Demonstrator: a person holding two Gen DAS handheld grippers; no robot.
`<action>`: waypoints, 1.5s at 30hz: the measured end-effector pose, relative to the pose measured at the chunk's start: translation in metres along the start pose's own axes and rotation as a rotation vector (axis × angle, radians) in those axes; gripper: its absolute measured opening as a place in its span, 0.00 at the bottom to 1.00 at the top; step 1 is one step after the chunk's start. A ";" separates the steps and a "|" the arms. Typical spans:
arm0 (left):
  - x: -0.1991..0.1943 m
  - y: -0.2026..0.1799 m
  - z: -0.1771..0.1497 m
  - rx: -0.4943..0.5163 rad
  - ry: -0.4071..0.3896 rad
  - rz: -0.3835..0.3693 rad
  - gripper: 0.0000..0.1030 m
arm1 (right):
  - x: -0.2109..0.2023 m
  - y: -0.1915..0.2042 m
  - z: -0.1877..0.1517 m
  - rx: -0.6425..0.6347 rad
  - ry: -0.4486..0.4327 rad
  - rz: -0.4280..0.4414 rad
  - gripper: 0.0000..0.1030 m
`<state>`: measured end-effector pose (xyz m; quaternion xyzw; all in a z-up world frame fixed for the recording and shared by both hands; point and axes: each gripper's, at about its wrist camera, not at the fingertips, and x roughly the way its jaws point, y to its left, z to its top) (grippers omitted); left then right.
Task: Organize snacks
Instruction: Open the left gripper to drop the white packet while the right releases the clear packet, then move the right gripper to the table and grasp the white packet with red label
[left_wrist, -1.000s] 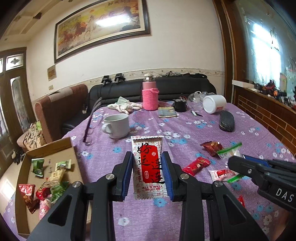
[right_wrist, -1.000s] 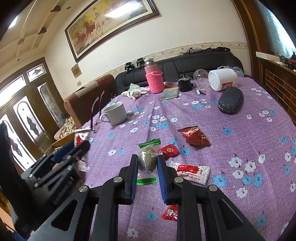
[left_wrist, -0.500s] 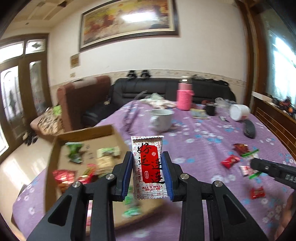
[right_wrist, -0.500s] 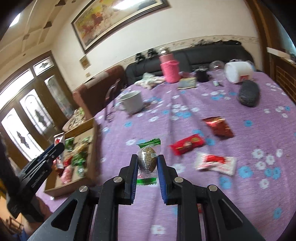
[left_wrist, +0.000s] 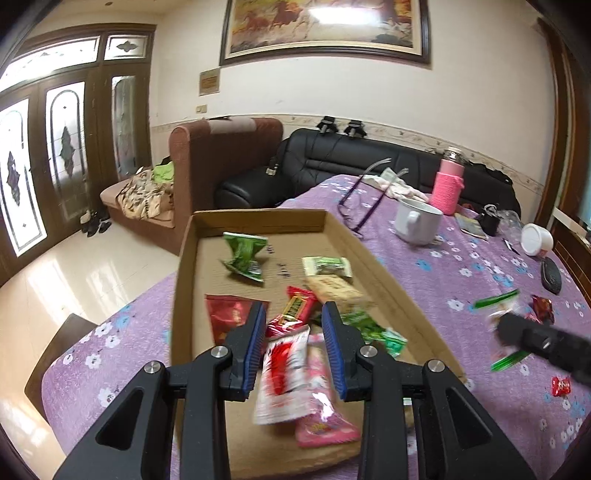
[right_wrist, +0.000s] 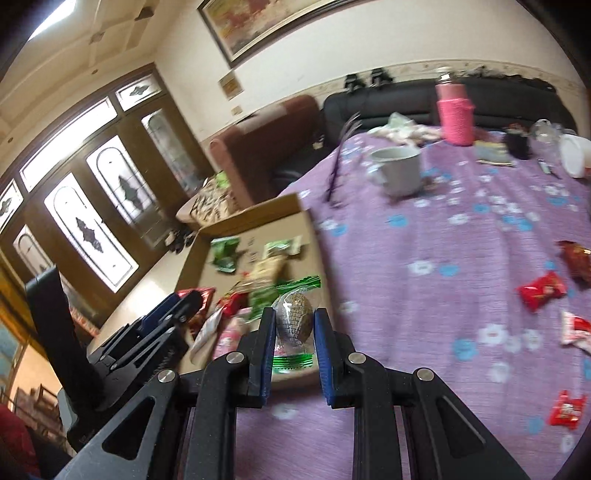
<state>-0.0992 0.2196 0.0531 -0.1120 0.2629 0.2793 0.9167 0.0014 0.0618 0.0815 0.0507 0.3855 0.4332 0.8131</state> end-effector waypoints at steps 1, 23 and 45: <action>0.003 0.004 0.000 -0.015 0.011 -0.006 0.30 | 0.009 0.006 -0.001 -0.014 0.012 0.000 0.22; -0.001 0.001 0.002 -0.017 -0.057 0.023 0.48 | 0.060 0.014 -0.022 -0.108 0.081 -0.051 0.25; -0.008 0.006 0.001 -0.039 -0.097 0.030 0.63 | -0.013 -0.029 -0.004 0.062 -0.018 0.000 0.25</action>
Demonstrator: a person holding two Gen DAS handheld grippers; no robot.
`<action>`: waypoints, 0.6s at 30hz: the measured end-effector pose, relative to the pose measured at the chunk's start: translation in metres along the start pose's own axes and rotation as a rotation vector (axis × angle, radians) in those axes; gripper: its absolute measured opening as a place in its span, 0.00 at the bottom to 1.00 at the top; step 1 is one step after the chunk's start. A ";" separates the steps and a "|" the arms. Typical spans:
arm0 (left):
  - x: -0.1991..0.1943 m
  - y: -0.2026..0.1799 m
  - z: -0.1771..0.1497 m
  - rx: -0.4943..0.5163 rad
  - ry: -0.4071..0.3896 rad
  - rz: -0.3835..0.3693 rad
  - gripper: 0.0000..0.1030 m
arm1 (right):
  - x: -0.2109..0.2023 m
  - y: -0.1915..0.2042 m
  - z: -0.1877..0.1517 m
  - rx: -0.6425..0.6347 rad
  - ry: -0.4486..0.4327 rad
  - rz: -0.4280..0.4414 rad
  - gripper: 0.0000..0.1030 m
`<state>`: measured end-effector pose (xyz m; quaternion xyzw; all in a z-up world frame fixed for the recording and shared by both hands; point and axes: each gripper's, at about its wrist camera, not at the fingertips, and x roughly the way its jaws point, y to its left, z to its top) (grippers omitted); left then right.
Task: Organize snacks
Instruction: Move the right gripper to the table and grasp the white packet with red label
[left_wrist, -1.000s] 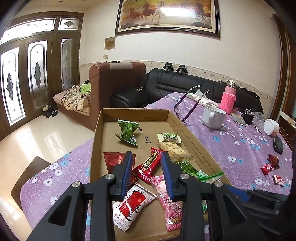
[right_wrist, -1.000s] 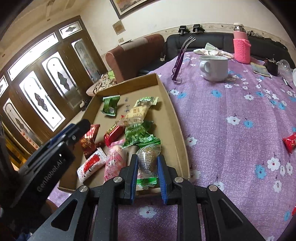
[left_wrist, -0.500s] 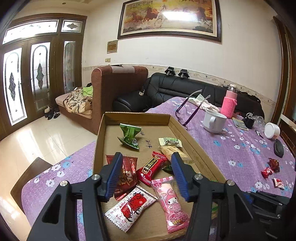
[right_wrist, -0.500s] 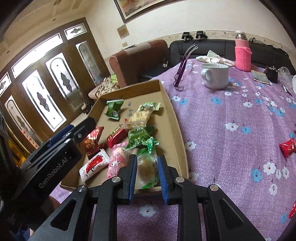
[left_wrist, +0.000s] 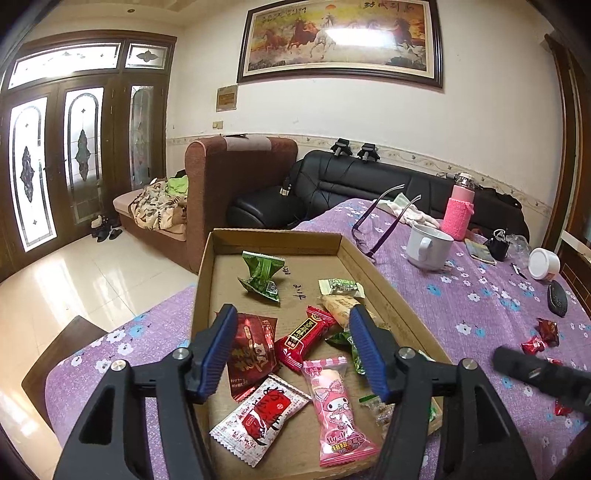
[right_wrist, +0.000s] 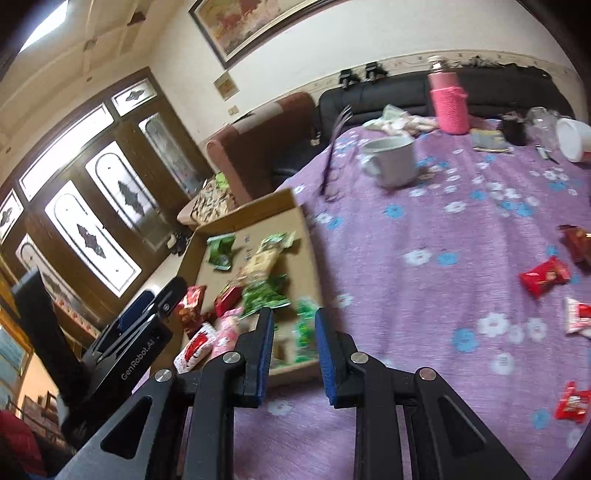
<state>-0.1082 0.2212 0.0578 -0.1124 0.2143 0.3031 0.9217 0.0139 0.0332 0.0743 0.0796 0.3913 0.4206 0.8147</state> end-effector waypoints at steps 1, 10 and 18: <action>-0.001 0.000 0.000 0.001 -0.006 -0.002 0.65 | -0.008 -0.007 0.002 0.010 -0.009 -0.004 0.25; -0.011 -0.002 0.000 0.018 -0.049 -0.005 0.65 | -0.078 -0.158 0.016 0.184 -0.037 -0.262 0.33; -0.036 -0.039 0.001 0.134 -0.056 -0.056 0.65 | -0.071 -0.231 0.010 0.326 0.030 -0.226 0.35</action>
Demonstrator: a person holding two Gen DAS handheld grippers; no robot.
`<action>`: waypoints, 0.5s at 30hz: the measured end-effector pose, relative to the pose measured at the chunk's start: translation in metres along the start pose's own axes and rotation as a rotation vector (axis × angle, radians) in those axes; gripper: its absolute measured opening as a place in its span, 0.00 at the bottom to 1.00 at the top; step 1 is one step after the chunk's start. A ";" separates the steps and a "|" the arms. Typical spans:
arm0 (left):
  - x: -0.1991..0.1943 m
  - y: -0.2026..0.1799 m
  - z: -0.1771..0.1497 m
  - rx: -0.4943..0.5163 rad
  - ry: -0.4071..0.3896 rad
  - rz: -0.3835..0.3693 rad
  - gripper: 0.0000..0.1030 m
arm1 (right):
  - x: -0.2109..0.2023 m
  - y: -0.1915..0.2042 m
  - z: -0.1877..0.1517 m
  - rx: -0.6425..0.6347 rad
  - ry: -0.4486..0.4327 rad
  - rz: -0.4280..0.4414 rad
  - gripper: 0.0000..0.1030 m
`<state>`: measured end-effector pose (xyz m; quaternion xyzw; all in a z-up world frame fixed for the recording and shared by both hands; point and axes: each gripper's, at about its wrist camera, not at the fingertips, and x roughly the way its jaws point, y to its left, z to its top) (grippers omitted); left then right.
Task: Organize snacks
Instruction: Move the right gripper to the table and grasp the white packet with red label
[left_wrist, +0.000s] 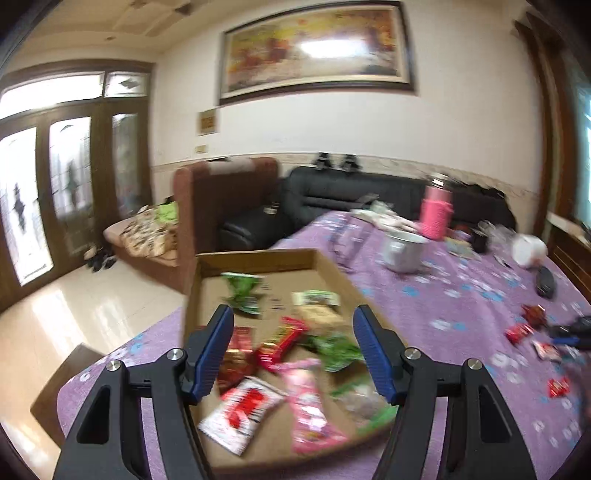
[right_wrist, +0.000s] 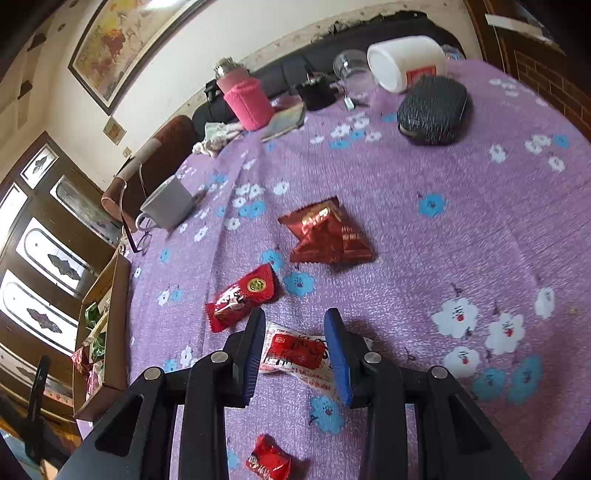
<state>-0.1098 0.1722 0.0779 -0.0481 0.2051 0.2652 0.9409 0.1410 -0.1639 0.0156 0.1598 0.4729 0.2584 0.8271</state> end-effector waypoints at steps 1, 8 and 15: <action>-0.004 -0.012 0.003 0.032 0.005 -0.030 0.65 | 0.001 0.001 -0.002 -0.001 0.018 0.016 0.35; -0.009 -0.100 0.019 0.252 0.148 -0.362 0.74 | -0.009 0.036 -0.020 -0.250 0.091 0.004 0.39; 0.049 -0.163 0.031 0.284 0.382 -0.566 0.74 | 0.000 0.052 -0.035 -0.445 0.047 -0.167 0.47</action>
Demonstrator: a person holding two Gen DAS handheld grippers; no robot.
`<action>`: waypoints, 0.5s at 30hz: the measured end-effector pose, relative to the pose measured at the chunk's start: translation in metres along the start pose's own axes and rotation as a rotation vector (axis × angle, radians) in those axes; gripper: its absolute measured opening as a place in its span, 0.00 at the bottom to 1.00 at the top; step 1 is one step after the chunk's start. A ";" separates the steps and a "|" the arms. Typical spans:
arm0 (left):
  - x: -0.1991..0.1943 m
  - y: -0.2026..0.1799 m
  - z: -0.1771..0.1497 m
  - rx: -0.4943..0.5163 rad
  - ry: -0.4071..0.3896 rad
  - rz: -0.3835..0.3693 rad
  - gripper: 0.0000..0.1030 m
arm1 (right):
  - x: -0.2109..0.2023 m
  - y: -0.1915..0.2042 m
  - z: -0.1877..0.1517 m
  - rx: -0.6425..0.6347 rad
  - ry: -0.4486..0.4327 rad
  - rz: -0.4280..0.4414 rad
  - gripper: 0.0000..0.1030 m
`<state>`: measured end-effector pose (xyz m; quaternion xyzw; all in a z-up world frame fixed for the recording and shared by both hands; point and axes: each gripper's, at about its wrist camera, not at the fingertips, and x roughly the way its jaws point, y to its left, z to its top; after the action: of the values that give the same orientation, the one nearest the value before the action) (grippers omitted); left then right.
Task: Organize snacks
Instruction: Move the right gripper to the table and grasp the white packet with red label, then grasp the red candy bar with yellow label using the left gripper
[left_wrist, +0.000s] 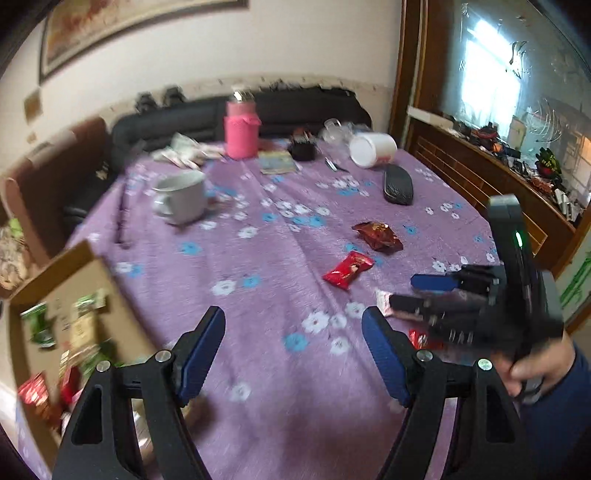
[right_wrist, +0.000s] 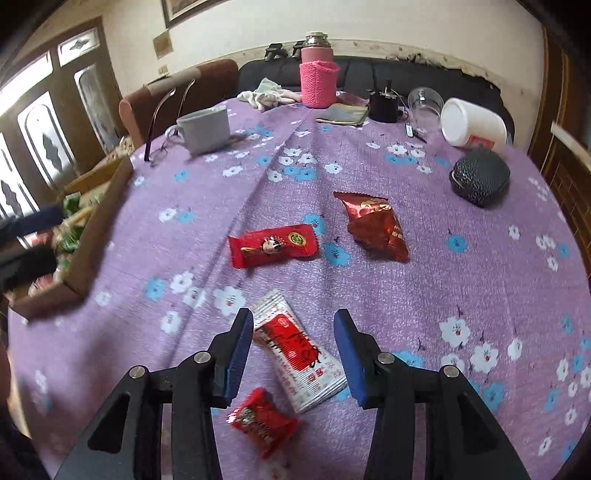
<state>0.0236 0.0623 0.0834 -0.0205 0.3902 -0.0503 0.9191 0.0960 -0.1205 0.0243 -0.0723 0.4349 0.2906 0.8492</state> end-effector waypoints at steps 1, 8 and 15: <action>0.009 0.000 0.006 -0.013 0.022 -0.025 0.74 | 0.004 0.000 -0.001 -0.004 0.009 0.007 0.47; 0.067 -0.012 0.038 0.012 0.138 -0.085 0.73 | 0.004 -0.005 -0.003 -0.003 0.035 -0.018 0.26; 0.112 -0.045 0.045 0.132 0.182 -0.066 0.73 | -0.006 -0.054 0.002 0.266 -0.011 0.029 0.26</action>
<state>0.1296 0.0054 0.0377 0.0317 0.4669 -0.1078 0.8771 0.1245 -0.1667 0.0229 0.0486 0.4661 0.2428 0.8494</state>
